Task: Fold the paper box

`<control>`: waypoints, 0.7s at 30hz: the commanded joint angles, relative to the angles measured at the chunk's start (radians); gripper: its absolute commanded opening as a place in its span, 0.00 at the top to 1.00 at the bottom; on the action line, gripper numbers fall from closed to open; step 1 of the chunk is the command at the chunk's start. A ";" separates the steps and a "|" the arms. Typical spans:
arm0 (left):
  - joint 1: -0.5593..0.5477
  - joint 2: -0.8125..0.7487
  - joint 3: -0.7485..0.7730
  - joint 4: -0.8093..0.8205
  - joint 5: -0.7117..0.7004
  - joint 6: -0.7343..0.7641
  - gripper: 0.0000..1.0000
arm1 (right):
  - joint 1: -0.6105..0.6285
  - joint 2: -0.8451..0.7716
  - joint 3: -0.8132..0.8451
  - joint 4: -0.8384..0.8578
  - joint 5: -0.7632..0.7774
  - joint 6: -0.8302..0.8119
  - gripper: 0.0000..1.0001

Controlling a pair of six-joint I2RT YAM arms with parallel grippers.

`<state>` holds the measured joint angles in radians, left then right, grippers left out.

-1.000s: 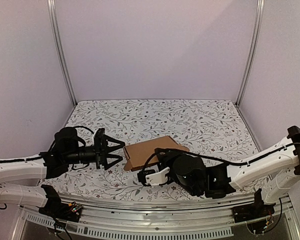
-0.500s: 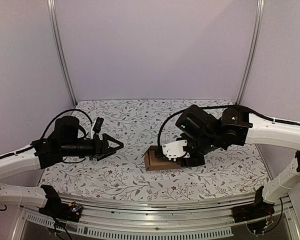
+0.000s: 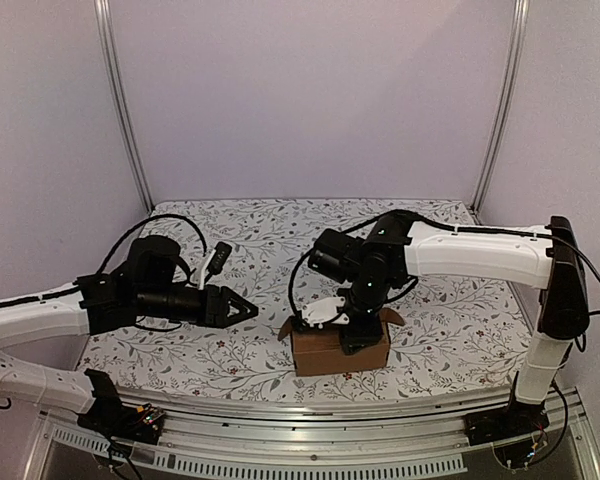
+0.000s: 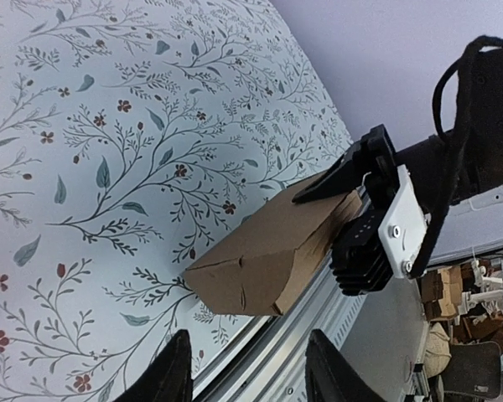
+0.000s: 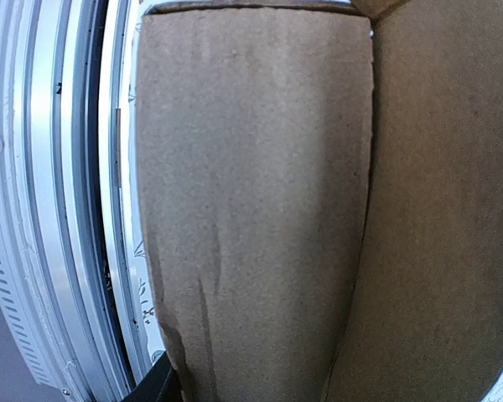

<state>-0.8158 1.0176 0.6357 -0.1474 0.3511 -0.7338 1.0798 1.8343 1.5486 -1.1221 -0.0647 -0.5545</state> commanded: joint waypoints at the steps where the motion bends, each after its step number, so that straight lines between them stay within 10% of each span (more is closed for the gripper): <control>1: -0.067 0.049 0.035 -0.016 -0.057 0.079 0.57 | -0.003 0.045 0.042 0.007 0.003 0.037 0.70; 21: -0.208 0.234 0.116 -0.006 -0.294 0.167 0.67 | -0.003 0.060 0.005 0.115 0.026 0.082 0.67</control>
<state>-0.9977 1.2358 0.7219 -0.1509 0.1101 -0.5941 1.0794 1.8816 1.5631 -1.0412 -0.0536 -0.4892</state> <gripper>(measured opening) 0.337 0.463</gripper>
